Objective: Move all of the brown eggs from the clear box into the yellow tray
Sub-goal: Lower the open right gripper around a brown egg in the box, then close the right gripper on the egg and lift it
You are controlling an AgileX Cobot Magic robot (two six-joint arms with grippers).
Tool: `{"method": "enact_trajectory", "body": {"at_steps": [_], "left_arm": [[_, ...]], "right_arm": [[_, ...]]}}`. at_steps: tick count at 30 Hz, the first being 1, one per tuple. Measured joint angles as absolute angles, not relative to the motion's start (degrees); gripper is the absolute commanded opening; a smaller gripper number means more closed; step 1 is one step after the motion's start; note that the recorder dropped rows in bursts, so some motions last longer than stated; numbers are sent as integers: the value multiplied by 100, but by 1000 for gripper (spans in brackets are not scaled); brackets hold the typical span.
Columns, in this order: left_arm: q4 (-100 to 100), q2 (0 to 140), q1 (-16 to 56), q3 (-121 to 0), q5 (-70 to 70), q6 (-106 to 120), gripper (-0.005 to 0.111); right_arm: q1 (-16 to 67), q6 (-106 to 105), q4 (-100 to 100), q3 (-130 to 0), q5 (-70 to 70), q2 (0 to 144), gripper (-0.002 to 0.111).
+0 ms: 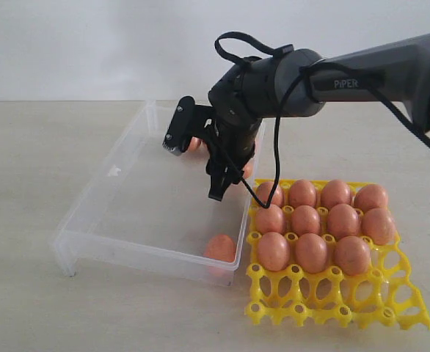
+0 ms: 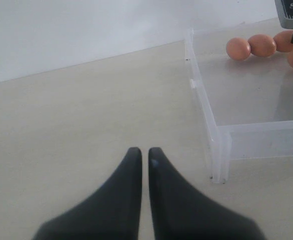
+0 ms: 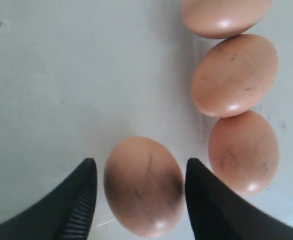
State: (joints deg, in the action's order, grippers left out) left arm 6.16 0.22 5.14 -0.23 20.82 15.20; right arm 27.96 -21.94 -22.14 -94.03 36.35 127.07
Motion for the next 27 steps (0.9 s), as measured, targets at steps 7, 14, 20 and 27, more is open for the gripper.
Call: {"method": "enact_trajectory", "body": {"at_steps": [7,14,20,27], "left_arm": [[616,22,514,-23,2082,1520,4],[616,22,514,-23,2082,1520,4],[616,22,514,-23,2082,1520,4],[616,22,514,-23,2082,1520,4]], "right_arm": [[2722,-2032,-2291,-9403,3613,12819,42],[2722,-2032,-2302,-9403,3613,12819,8],[2722,-2020,-2302,-9403,3613,12819,0],[2757,-1646,-1998,-9403,3854,12704,0]]}}
